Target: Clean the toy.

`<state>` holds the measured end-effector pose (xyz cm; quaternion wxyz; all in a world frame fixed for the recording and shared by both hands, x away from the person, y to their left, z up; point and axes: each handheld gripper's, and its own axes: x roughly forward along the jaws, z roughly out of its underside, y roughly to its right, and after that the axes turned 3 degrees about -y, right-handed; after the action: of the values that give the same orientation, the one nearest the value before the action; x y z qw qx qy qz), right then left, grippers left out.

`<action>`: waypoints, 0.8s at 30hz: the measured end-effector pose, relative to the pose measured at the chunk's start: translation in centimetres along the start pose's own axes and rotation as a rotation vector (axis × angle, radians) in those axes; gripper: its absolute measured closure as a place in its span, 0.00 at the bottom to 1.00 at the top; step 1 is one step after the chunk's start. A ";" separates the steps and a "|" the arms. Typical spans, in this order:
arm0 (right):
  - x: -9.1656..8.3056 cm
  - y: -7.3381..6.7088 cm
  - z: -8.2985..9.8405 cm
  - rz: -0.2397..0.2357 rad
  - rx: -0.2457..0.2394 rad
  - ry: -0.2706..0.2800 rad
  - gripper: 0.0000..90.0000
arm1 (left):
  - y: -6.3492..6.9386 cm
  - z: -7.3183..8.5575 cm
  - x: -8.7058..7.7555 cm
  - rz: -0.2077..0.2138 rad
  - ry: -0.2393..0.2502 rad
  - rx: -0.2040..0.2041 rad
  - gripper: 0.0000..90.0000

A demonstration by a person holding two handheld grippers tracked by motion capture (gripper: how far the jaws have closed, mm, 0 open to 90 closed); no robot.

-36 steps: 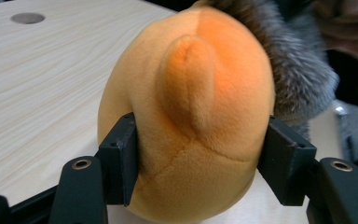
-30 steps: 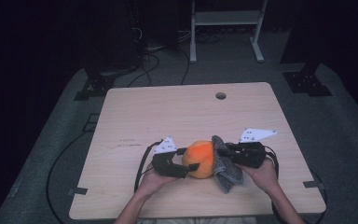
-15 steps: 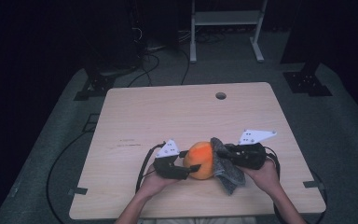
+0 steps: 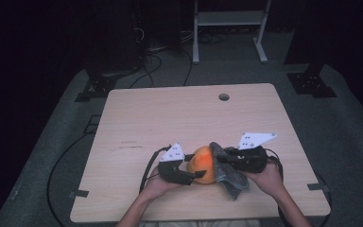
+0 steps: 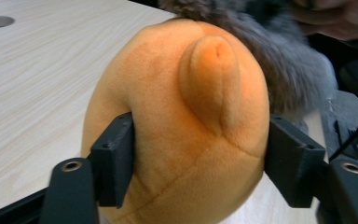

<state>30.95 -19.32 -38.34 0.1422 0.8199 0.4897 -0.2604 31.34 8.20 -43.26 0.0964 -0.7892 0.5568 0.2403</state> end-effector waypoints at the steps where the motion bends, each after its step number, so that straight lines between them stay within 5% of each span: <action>1: -0.1 0.3 0.3 0.002 0.018 -0.001 0.85 | 0.0 -0.1 0.0 0.008 -0.001 0.003 0.31; 5: -0.6 0.6 0.9 0.013 0.033 -0.017 0.85 | -0.1 -0.4 0.2 -0.031 -0.002 -0.008 0.22; 8: -0.6 -0.3 0.0 -0.018 -0.014 -0.006 0.85 | 0.4 -0.1 0.5 -0.021 0.007 0.022 0.37; 12: -0.5 -0.4 -0.9 -0.022 -0.031 -0.028 0.85 | 0.4 -0.1 0.2 0.006 -0.015 0.046 0.37; 15: -0.5 0.1 -0.5 -0.027 -0.010 -0.043 0.85 | 0.2 -0.5 0.0 -0.005 -0.007 0.024 0.24; 18: -0.5 -0.1 -0.4 -0.093 -0.005 -0.042 0.85 | 0.2 -0.6 0.7 -0.009 -0.034 0.014 0.12; 20: -0.3 -1.1 -1.2 -0.139 -0.033 -0.028 0.85 | 0.6 -0.2 0.9 -0.002 -0.035 0.056 0.20; 24: 0.3 -1.6 -2.1 -0.093 -0.080 -0.057 0.85 | 0.5 0.0 0.3 -0.021 -0.034 0.069 0.37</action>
<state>30.30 -17.33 -36.70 0.1765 0.7820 0.5333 -0.2699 30.96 7.82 -43.35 0.1354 -0.7870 0.5549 0.2332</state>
